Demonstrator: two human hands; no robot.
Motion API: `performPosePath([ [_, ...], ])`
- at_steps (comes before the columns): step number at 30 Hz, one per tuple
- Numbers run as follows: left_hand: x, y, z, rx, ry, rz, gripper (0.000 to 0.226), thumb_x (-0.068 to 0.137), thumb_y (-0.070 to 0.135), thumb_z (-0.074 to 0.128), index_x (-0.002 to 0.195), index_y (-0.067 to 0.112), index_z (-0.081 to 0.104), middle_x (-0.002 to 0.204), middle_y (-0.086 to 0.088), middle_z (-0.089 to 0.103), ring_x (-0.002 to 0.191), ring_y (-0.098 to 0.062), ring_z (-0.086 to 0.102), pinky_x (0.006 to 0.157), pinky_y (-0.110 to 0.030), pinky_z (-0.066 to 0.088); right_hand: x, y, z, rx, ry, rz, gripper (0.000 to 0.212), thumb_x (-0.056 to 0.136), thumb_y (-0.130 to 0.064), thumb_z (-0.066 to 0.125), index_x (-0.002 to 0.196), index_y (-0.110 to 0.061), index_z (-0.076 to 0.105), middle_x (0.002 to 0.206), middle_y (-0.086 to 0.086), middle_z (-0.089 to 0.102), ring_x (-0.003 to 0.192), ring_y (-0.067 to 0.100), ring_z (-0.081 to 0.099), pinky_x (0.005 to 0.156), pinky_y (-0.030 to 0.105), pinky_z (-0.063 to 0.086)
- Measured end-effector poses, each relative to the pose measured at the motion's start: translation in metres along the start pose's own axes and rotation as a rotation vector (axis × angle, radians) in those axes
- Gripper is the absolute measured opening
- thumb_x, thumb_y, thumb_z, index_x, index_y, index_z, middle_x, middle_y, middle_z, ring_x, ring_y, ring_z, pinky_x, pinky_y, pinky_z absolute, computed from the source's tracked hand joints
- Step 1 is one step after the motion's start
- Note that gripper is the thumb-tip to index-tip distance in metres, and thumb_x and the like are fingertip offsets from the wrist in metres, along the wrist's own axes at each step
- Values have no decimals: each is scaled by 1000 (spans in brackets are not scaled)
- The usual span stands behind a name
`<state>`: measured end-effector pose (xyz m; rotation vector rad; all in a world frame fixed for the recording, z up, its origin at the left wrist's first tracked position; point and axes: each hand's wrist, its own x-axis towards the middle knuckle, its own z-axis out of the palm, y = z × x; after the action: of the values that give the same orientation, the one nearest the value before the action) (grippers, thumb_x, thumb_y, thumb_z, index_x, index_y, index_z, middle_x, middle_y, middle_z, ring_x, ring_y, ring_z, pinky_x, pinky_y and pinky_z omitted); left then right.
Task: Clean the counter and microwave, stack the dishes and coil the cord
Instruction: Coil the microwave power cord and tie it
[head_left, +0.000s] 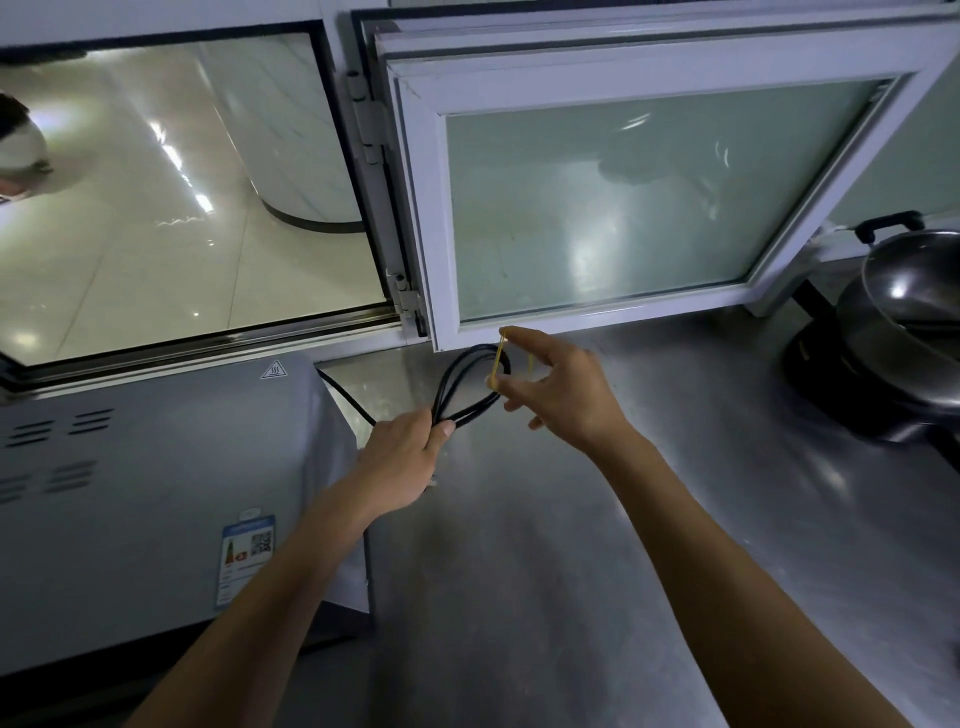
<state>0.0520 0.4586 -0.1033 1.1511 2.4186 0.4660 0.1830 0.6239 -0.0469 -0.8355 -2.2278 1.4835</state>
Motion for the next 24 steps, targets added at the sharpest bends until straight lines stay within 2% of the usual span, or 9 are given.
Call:
performPosePath([
  [2,0,4,-4,48,4,27,34,106,40,29,108,14,52,94,-7,58,91,-28,55,76,-38,34,0,0,0,-82,-29,-17,56,79,-36,81,129,-36,56,113,-17,56,67,11,73,56,44,61],
  [4,0,8,-9,68,12,55,35,106,39,29,108,12,52,93,-7,57,91,-29,54,77,-38,36,0,-1,0,-126,-46,-13,60,77,-41,81,129,-36,53,115,-20,52,65,11,73,57,42,61],
  [7,0,15,-16,116,15,106,31,107,35,31,108,13,52,90,-3,53,92,-30,53,75,-37,31,0,-2,0,-112,-42,-1,61,75,-45,82,128,-35,52,111,-20,53,64,12,73,57,42,62],
  [12,-3,24,-23,243,24,180,26,107,33,33,111,14,50,91,2,46,97,-29,54,81,-37,35,0,-6,2,-201,-47,-28,53,75,-51,80,119,-36,54,101,-26,54,58,12,71,56,28,58],
  [16,-8,26,-27,125,68,164,26,107,30,35,116,12,52,92,3,45,89,-22,44,76,-33,27,-1,-5,2,-122,-43,3,49,74,-50,81,113,-35,56,93,-26,56,59,15,72,54,37,61],
  [19,-9,24,-24,-23,105,166,23,106,28,37,110,13,54,85,7,45,86,-17,42,77,-32,27,-3,-9,6,-13,-7,25,50,74,-46,83,113,-28,58,93,-22,59,58,17,72,52,47,60],
  [24,-6,12,-17,-234,110,116,26,106,36,37,97,15,50,79,4,48,75,-16,47,65,-33,32,-7,-15,15,163,36,44,44,77,-41,82,113,-25,62,92,-3,70,60,22,73,53,48,61],
])
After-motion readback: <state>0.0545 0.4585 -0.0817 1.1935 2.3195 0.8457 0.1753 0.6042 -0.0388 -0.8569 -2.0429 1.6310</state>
